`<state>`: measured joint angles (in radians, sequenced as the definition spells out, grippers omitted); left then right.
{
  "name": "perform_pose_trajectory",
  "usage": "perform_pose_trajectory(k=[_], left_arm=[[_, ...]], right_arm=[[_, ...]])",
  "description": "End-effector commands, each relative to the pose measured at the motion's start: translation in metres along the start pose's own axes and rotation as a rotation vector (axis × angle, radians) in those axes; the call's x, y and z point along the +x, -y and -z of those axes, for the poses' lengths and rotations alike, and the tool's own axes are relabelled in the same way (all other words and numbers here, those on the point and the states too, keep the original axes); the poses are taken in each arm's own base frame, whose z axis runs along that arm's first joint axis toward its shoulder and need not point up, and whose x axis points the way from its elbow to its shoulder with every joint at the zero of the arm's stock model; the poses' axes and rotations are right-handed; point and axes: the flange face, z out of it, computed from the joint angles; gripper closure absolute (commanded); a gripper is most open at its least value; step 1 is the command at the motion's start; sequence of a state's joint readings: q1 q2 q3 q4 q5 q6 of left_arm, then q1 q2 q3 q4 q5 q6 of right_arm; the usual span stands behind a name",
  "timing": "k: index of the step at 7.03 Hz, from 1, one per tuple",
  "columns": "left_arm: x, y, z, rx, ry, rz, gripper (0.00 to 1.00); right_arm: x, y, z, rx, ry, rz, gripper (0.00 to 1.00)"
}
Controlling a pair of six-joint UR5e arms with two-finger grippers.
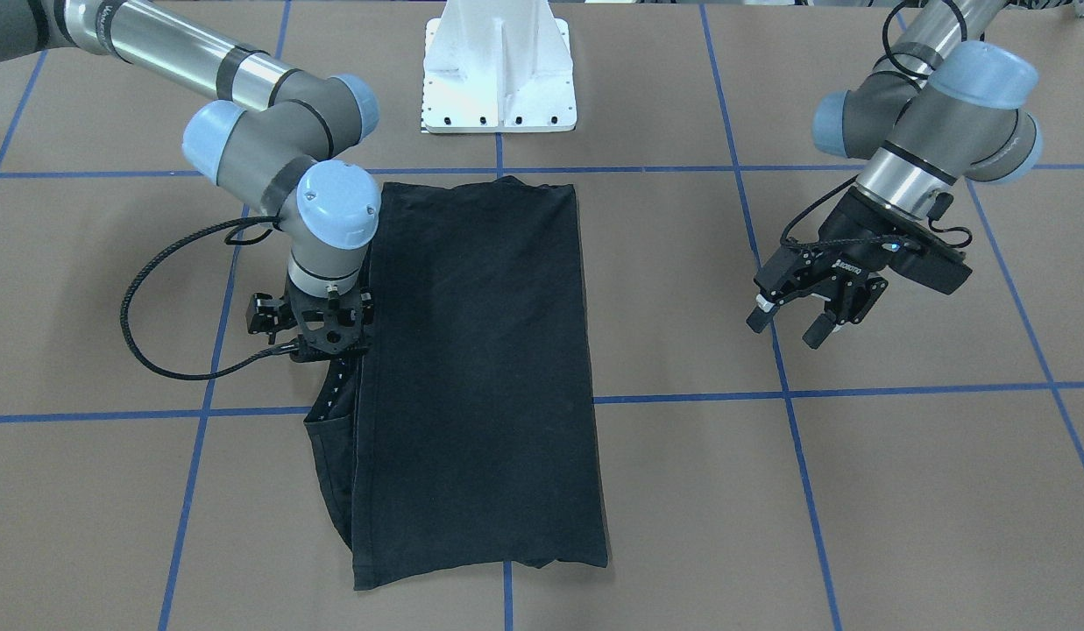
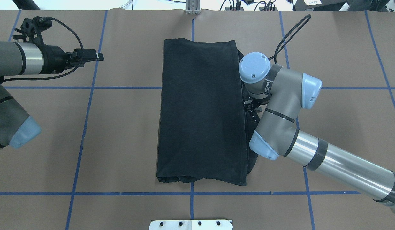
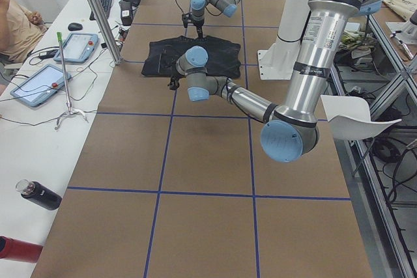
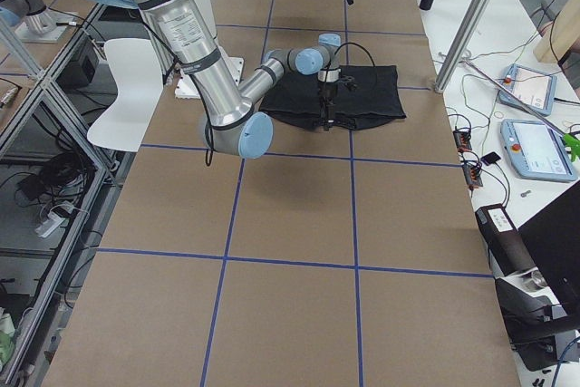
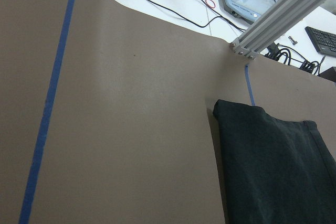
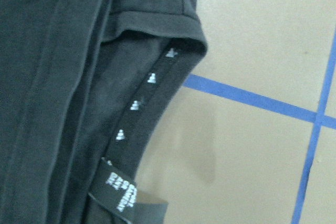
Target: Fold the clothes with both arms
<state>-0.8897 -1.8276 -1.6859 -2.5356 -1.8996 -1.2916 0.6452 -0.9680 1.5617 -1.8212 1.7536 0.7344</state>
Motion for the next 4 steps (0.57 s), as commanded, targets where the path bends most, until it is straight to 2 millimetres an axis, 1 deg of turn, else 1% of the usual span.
perform_pose_trajectory(k=[1,2,3,4], left_arm=[[0.004,-0.002,0.008,0.003,-0.009,-0.002,0.0],[0.004,-0.003,0.012,0.003,-0.014,-0.003,0.0],[0.005,-0.003,0.011,0.003,-0.014,-0.003,0.0],[0.005,-0.004,0.011,0.001,-0.013,-0.005,0.0]], right_arm=[[0.023,-0.001,0.026,-0.018,-0.019,0.0,0.0],[0.02,-0.007,0.048,0.001,0.017,-0.038,0.0],[0.015,-0.023,0.059,-0.006,0.078,-0.241,0.0],[-0.008,-0.039,0.067,0.013,0.183,-0.494,0.0]])
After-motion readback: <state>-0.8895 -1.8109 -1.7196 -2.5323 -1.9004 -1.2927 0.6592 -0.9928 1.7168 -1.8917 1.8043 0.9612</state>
